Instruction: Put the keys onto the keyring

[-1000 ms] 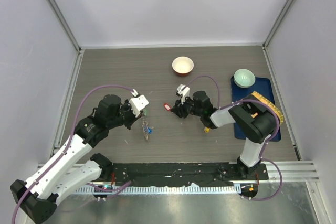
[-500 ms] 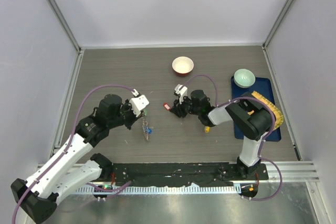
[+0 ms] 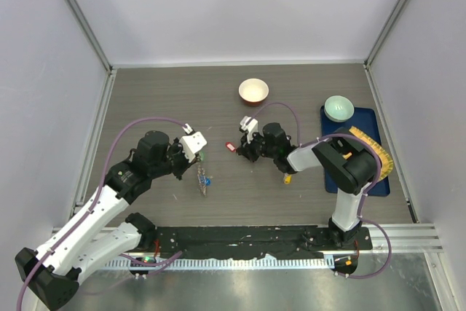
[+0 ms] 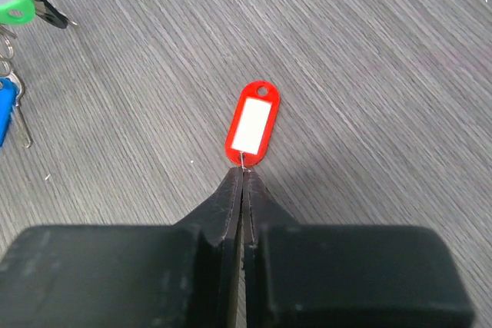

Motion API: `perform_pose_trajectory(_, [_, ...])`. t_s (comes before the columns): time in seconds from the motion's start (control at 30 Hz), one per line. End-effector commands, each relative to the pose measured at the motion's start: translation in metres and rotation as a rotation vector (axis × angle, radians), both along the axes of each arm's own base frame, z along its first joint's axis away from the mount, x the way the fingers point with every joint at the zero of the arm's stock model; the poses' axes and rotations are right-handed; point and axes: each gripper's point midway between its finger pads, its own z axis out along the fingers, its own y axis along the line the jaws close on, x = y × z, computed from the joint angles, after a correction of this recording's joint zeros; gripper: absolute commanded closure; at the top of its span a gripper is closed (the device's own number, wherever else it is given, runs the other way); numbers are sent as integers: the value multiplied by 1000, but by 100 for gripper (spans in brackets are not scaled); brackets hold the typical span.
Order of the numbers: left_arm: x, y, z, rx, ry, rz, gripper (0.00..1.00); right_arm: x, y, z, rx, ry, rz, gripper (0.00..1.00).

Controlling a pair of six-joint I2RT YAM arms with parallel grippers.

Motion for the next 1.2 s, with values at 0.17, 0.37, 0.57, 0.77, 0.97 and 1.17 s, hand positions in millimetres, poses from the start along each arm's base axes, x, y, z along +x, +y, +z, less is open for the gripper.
perform_pose_trajectory(0.17, [5,-10,24,-75,-73,-24,100,3,-3,10,-29,-32,6,99])
perform_pose_trajectory(0.37, [-2,-17,29,-104,-73,-74,100,-9,-5,54,-46,-85,8,99])
perform_pose_trajectory(0.57, [-20,-28,37,-149,-84,-192,100,-47,0,103,-107,-169,74,99])
perform_pose_trajectory(0.77, [-35,-38,40,-180,-75,-300,100,-86,-1,148,-166,-294,160,99])
perform_pose_trajectory(0.97, [-45,-46,39,-201,-48,-373,100,-127,13,183,-117,-384,300,99])
perform_pose_trajectory(1.17, [-60,-52,41,-230,-45,-464,100,-148,17,200,-72,-428,400,99])
